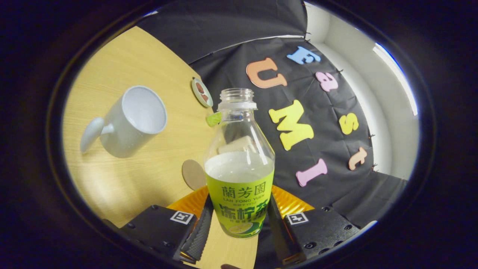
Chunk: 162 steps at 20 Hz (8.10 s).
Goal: Take the bottle from table, then pour the juice into the cup, finally place the bottle on the coaster
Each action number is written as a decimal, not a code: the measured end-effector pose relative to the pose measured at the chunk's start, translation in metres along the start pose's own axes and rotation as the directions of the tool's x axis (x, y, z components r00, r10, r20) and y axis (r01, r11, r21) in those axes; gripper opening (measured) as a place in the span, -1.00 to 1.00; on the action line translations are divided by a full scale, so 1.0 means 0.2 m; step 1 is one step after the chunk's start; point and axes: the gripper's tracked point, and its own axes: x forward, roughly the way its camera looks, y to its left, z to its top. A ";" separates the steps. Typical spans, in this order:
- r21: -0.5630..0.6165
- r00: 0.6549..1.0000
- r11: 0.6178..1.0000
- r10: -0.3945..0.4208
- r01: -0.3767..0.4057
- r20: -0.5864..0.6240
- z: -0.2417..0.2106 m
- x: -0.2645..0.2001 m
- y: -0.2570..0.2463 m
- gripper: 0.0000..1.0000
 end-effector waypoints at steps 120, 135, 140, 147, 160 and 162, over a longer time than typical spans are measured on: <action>-0.767 0.926 0.520 -0.239 0.376 0.293 0.38 0.05 -0.44 0.50; -0.742 0.927 0.555 -0.230 0.375 0.297 0.39 0.06 -0.40 0.50; -0.650 0.939 0.678 -0.240 0.344 0.247 0.32 0.08 -0.36 0.51; -0.298 0.977 0.933 -0.174 0.203 0.122 0.14 0.10 -0.30 0.51; 0.742 0.978 0.644 0.044 -0.185 0.205 0.19 0.13 -0.48 0.50; 0.828 0.970 0.506 0.079 -0.239 0.232 0.19 0.22 -0.50 0.50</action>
